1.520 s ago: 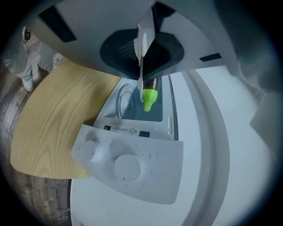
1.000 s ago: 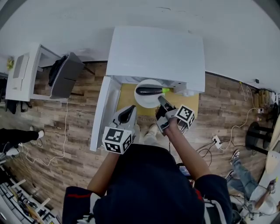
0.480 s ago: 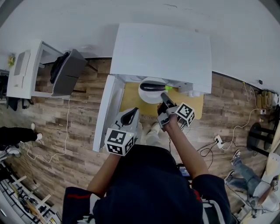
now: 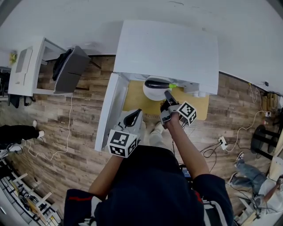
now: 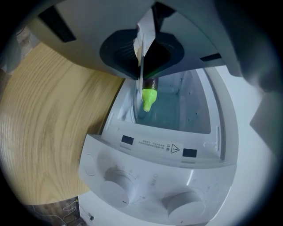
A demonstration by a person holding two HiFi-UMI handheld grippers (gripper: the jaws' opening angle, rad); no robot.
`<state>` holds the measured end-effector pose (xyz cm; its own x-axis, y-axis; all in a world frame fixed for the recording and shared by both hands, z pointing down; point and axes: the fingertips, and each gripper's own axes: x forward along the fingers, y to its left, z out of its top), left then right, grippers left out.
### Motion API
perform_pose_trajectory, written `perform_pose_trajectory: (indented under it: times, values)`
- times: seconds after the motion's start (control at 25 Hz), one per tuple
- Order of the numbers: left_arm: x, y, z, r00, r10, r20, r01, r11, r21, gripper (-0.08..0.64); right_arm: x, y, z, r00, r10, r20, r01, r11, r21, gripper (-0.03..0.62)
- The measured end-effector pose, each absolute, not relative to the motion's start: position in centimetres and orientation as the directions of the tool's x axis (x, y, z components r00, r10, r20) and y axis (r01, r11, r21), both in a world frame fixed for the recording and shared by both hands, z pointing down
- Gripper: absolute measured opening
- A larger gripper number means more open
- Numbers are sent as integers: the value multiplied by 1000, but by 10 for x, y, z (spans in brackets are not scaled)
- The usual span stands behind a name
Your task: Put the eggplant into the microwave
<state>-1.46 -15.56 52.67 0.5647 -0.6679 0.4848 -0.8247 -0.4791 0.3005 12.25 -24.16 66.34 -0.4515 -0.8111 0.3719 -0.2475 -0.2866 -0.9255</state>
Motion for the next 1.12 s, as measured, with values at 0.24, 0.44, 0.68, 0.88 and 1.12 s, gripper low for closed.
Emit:
perform_pose_trajectory:
  times: [0.24,0.44,0.68,0.88,1.12]
  values:
    - [-16,-154,531,562,-667,489,-827,-479,296,17,125,-248,673,-425,-824,376,-260,-286,-922,23]
    - [-24,-155,531,558,-669,491,-829,-475,294,17,124,-256,675,-392,-842,372,-256,-288,-923,23]
    - [-31,-153,534,550,-672,497,-835,-464,297,17,122,-266,681,-353,-856,378,-247,-305,-920,23]
    - [-34,-153,538,549,-666,504,-835,-466,293,17,120,-276,686,-330,-863,382,-248,-311,-917,21]
    - [-38,-152,540,556,-659,506,-830,-466,305,17,118,-281,689,-297,-875,381,-237,-319,-918,23]
